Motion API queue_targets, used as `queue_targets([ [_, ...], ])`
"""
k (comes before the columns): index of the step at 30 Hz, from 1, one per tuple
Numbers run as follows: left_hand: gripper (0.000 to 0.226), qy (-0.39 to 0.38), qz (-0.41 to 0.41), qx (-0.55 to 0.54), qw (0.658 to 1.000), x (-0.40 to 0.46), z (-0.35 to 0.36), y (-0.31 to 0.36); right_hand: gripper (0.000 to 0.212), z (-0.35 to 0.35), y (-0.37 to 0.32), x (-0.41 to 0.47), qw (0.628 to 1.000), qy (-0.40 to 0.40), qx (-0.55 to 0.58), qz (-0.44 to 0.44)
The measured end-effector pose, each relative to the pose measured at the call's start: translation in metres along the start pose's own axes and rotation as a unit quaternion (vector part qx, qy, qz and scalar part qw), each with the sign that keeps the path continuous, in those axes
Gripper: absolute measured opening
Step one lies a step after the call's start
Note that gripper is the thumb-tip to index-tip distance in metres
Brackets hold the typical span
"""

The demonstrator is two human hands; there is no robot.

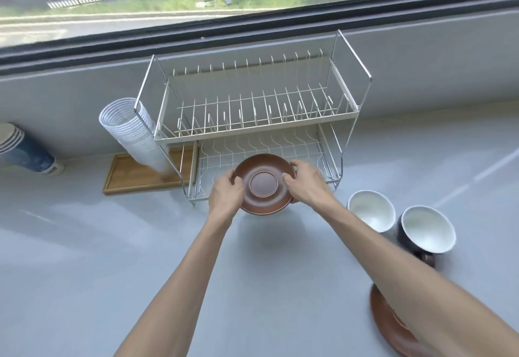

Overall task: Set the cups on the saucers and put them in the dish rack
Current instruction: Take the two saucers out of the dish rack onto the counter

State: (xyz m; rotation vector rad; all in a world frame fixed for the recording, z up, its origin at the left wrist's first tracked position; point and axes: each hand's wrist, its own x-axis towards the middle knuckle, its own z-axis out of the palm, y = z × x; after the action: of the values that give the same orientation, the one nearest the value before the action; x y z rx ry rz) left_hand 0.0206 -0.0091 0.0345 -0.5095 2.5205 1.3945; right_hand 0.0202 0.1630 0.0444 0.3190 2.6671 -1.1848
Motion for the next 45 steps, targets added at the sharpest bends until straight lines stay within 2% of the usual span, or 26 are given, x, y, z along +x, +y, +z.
queue_targets([
  [15, 0.048, -0.045, 0.021, 0.071, 0.996, -0.102, 0.036, -0.053, 0.046, 0.016, 0.076, -0.116, 0.998, -0.011, 0.017, 0.067],
  [24, 0.044, -0.088, 0.009, 0.063, 0.994, -0.144, 0.061, -0.077, 0.045, 0.027, 0.120, -0.166, 0.992, -0.010, 0.042, 0.117],
  [36, 0.043, -0.126, -0.008, 0.063, 0.990, -0.163, 0.094, -0.088, 0.061, 0.032, 0.161, -0.195, 0.984, -0.008, 0.036, 0.173],
  [45, 0.042, -0.130, -0.009, 0.076, 0.989, -0.167, 0.105, -0.094, 0.062, 0.036, 0.174, -0.198, 0.985, -0.017, 0.025, 0.170],
])
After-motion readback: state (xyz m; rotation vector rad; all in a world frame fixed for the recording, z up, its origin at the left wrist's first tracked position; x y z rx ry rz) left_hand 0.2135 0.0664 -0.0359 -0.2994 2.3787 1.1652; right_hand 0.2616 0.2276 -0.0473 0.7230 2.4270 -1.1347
